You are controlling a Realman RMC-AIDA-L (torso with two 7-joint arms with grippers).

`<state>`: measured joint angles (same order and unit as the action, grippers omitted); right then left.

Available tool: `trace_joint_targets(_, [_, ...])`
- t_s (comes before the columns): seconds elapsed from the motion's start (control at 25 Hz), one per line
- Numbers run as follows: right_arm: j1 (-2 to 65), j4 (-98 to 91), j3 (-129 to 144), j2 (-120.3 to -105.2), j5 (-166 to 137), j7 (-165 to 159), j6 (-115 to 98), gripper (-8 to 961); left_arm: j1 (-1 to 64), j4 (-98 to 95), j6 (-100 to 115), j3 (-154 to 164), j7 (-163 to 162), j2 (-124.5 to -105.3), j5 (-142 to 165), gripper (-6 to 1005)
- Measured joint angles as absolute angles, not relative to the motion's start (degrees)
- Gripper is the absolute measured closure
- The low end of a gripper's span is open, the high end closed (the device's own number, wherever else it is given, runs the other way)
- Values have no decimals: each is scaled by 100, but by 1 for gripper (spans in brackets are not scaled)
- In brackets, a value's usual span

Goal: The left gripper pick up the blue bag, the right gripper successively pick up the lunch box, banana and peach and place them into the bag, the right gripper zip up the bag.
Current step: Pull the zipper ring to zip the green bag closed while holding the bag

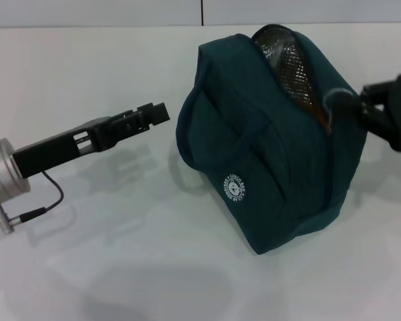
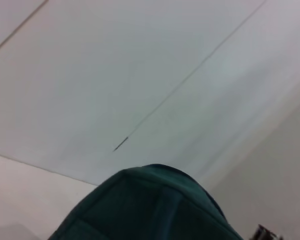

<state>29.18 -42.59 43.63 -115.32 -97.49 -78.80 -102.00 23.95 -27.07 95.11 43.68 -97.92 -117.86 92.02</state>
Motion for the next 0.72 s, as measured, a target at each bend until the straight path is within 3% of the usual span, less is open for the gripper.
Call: trace_joint_targets(0.72, [3980,-4001,4860,-11578,-9708,-7747,-9047,910,2158,-2707,9999,4368,-9612,-11597,9161,249])
